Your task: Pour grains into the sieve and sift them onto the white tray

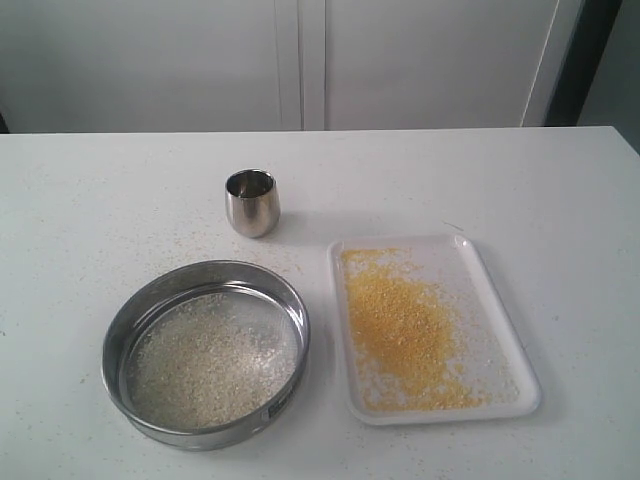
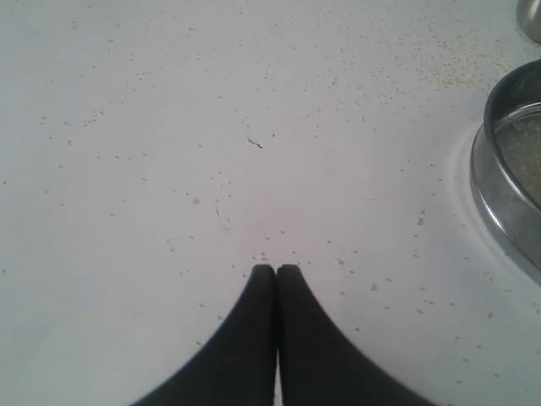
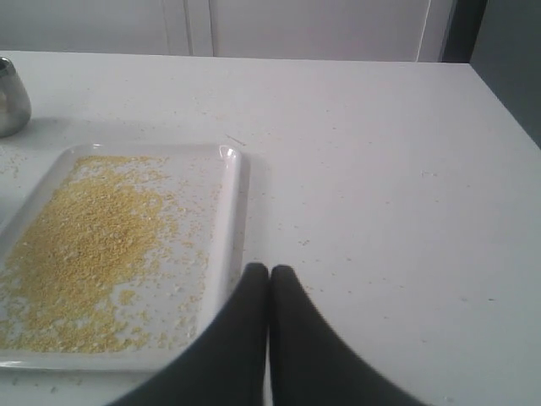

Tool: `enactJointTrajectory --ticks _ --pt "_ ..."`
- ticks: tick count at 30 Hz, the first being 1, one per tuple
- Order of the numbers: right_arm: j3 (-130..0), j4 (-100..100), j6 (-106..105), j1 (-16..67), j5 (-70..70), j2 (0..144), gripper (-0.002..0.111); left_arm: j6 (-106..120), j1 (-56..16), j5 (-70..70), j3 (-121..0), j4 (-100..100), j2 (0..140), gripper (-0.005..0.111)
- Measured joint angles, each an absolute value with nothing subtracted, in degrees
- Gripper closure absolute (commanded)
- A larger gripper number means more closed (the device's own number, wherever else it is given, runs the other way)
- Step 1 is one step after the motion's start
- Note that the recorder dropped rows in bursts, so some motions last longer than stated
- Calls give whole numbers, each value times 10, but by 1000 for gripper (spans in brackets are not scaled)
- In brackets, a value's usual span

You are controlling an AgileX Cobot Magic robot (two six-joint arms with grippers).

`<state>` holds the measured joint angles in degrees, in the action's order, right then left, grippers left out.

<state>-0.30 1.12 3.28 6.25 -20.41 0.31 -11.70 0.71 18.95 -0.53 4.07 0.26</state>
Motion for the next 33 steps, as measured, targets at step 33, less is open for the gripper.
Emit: enactJointTrajectory --ticks 33 --pt "-3 12 33 63 -204 3 108 -27 7 148 -3 -3 3 107"
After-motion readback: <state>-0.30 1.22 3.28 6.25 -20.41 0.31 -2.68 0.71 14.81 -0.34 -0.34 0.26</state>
